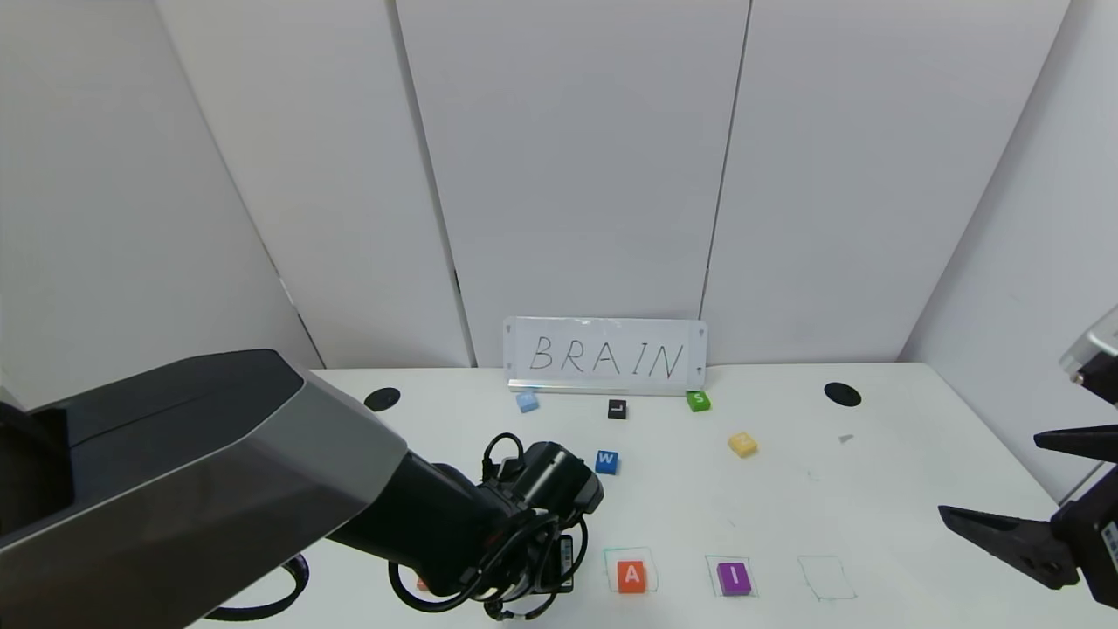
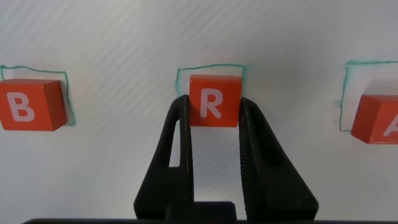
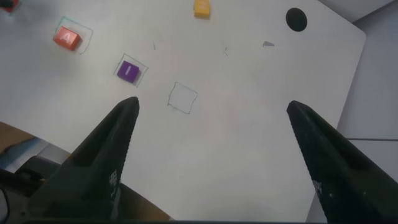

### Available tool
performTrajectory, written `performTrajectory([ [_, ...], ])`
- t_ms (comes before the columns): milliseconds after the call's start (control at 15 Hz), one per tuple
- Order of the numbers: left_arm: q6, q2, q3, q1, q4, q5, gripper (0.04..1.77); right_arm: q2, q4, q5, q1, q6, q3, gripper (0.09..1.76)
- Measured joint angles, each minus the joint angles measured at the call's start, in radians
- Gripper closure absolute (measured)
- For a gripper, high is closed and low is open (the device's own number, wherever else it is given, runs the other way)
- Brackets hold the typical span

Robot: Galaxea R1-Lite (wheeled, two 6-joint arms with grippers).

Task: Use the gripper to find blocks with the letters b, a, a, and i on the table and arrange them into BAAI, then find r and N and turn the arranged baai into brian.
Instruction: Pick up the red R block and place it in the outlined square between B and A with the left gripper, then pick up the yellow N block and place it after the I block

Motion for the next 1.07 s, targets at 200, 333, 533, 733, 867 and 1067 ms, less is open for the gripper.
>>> performTrajectory([
  [200,0.0,0.0,0.005,0.0,-0.012,0.005,1.17,0.0,0.0,0.0,0.006,0.0,0.001,0.14],
  [333,0.002,0.0,0.01,0.0,-0.017,0.004,0.92,0.0,0.0,0.0,0.007,0.0,0.004,0.14],
  [533,0.003,-0.01,0.011,0.0,-0.018,0.005,0.67,0.0,0.0,0.0,0.011,0.0,0.005,0.14],
  [733,0.01,-0.036,0.011,0.0,-0.014,0.011,0.48,0.0,0.0,0.0,0.014,0.0,0.008,0.14],
  [867,0.018,-0.073,0.011,0.0,0.0,0.012,0.4,0.001,0.0,0.0,0.014,0.0,0.008,0.14],
  [1067,0.088,-0.167,0.011,0.0,0.052,0.012,0.3,0.006,0.0,-0.001,0.014,0.001,0.008,0.14],
])
